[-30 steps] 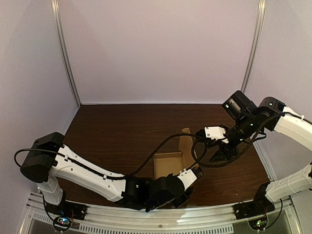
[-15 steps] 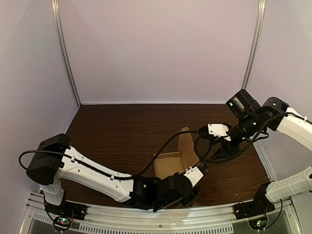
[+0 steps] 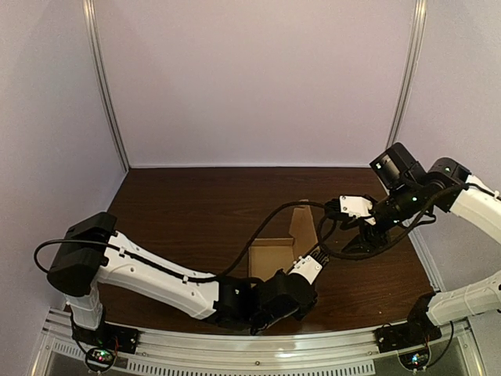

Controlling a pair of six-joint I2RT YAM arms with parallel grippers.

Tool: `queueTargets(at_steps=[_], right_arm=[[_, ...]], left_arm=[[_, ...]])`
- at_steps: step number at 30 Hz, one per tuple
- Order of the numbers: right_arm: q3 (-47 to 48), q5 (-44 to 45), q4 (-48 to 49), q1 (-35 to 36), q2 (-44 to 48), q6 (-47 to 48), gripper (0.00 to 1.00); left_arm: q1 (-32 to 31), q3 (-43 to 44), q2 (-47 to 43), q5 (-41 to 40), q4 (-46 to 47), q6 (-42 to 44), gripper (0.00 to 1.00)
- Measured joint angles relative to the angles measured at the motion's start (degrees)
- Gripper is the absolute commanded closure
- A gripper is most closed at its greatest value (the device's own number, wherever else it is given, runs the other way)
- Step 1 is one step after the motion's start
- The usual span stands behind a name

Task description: Fold the paper box

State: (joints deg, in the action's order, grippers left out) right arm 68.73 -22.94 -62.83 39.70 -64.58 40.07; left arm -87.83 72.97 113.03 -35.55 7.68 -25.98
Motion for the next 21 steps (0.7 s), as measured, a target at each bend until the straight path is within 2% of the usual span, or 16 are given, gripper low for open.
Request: queueTargets(at_steps=[3, 10, 21], right_arm=[[0.0, 0.0, 0.0, -0.2, 0.2, 0.0, 0.38], [0.0, -0.2, 0.0, -0.3, 0.2, 0.2, 0.38], [0.4, -0.1, -0.7, -0.6, 0.2, 0.0, 0.39]], left_arm=[[0.2, -0.2, 0.0, 1.9, -0.3, 0.3, 0.84], [0.3, -0.2, -0.1, 6.1, -3.1, 2.2, 1.00], [3.1, -2.5, -4.0, 11.0, -4.8, 4.6, 1.00]])
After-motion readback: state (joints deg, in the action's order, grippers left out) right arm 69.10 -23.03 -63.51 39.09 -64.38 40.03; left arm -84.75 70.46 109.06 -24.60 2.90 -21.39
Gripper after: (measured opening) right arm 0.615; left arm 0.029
